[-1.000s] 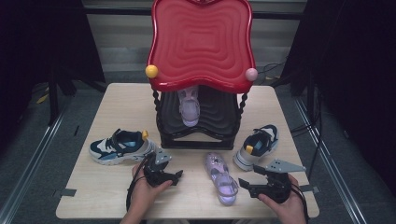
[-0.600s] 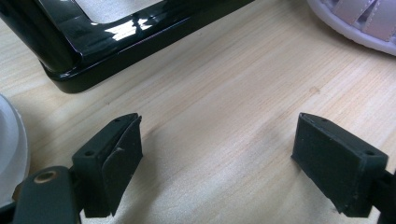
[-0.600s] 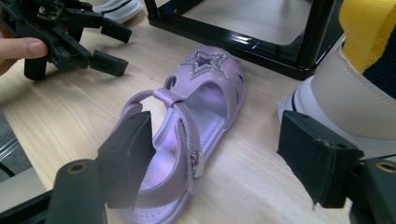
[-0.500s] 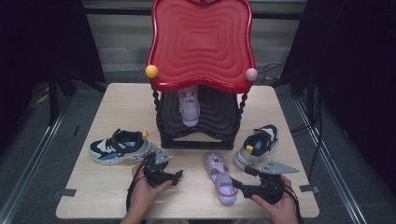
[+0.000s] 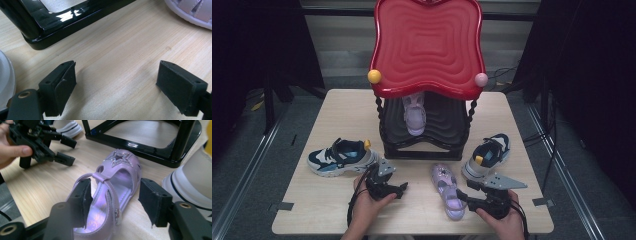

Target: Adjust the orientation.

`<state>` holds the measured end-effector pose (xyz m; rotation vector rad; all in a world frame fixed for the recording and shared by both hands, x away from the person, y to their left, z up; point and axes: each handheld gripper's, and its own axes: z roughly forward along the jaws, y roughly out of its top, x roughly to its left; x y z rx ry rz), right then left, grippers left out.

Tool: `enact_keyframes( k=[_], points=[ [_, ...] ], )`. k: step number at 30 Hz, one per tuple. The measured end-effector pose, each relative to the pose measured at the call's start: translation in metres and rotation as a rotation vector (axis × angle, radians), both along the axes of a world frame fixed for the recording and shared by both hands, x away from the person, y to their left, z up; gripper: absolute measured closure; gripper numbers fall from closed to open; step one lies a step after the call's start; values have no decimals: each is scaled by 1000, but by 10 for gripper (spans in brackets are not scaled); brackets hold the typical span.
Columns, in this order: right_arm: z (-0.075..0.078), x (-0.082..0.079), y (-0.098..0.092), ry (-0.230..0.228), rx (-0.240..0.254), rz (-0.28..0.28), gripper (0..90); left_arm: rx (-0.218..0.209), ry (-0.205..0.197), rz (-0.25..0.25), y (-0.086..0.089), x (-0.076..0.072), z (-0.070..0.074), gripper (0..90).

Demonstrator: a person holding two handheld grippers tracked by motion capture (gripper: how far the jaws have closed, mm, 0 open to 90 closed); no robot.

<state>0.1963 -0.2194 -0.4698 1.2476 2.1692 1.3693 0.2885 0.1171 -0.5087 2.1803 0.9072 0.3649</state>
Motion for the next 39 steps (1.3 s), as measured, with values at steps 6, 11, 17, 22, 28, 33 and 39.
enact_keyframes(
  k=[6,11,17,22,28,33,39],
  points=[
    [-2,1,6,-13,-30,-13,491,2,1,2,0,0,0,154],
    [-3,4,6,-3,-17,-34,522,8,2,0,0,0,1,154],
    [-7,6,9,7,-3,-36,552,8,-2,0,0,1,1,153],
    [-7,2,14,-11,-36,-24,548,9,-1,1,0,1,1,153],
    [-13,2,19,-21,-85,-25,559,8,-3,-1,-1,1,1,153],
    [-21,3,19,-52,-114,-34,631,8,-3,-1,-1,1,1,153],
    [-24,2,22,-76,-128,-37,683,8,-2,0,-1,1,1,153]
  ],
)
